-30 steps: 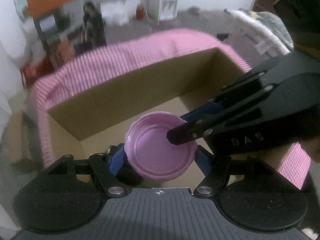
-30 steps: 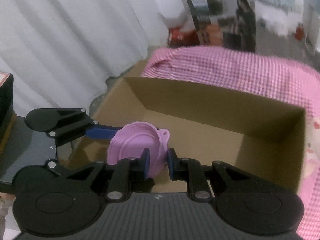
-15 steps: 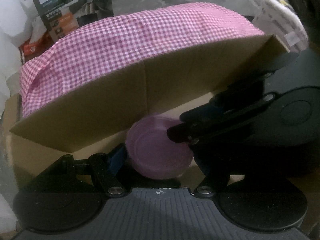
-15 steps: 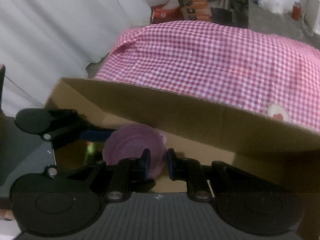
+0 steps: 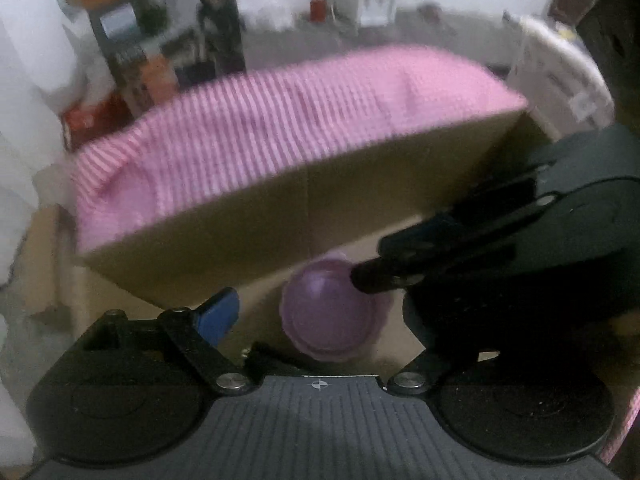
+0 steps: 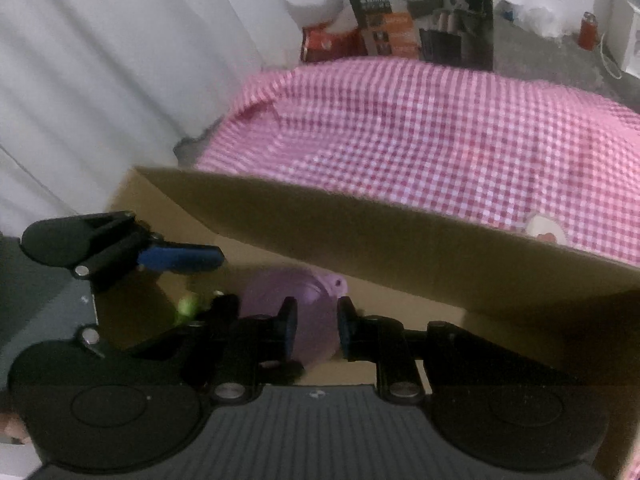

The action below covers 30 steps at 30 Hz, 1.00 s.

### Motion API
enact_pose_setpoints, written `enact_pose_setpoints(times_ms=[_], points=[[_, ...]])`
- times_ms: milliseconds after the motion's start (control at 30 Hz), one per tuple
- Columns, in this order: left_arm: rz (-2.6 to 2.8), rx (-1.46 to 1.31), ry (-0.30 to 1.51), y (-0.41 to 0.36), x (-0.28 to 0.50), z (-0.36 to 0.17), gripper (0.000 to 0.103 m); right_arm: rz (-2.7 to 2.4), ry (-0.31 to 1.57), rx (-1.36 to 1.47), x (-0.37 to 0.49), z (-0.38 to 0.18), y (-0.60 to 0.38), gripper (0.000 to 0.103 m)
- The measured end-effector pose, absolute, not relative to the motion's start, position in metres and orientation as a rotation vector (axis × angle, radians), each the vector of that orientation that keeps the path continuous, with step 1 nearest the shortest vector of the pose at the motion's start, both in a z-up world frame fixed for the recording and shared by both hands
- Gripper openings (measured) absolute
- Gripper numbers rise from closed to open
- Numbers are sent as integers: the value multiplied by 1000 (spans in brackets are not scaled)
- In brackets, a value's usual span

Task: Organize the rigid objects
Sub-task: 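Lift the pink lid into the box and open the right tool, then move the right tool to the green dropper bottle and close on it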

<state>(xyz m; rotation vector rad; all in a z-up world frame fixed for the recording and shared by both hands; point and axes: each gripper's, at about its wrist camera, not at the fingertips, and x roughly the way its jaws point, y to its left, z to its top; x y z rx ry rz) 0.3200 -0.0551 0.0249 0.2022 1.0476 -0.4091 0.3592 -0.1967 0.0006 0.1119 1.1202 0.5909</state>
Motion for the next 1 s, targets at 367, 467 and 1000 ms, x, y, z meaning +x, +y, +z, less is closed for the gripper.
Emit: enact_pose_setpoints(times_ms=[367,467,1000], points=[[-469,4,767,-11,206,131,103,692,773,249,232,116,-270,75],[-483,-31,730,0,172,140,103,673,666,210,180,139,-285,101],[-509,-155,814,-14,69,28,103,346,692,-228,60,90,-244,103]])
